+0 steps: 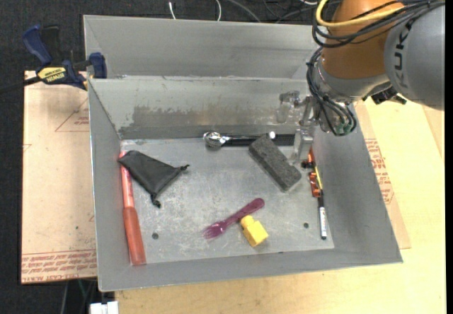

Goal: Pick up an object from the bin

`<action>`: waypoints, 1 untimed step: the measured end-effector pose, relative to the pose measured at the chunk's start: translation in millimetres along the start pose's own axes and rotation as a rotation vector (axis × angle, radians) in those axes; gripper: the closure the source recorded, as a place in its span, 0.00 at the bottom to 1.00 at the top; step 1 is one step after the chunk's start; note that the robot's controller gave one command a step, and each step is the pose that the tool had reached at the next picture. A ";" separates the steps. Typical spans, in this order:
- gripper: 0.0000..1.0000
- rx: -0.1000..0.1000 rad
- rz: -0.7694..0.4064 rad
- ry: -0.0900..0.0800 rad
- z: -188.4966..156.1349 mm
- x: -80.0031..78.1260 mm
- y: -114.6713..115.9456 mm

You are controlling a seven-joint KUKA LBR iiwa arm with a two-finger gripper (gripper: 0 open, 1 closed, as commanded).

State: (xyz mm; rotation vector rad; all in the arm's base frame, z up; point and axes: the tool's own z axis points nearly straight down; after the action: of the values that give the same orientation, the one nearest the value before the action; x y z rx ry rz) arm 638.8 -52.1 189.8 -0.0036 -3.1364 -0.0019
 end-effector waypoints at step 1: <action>0.00 0.001 -0.002 -0.008 -5.2 -1.3 0.3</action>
Offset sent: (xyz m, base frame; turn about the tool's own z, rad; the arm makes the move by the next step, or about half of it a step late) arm -0.0109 -0.0237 -0.1198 0.2546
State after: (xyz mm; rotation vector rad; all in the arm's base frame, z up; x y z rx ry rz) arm 640.1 -51.8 195.0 -0.0010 -3.1443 -0.0007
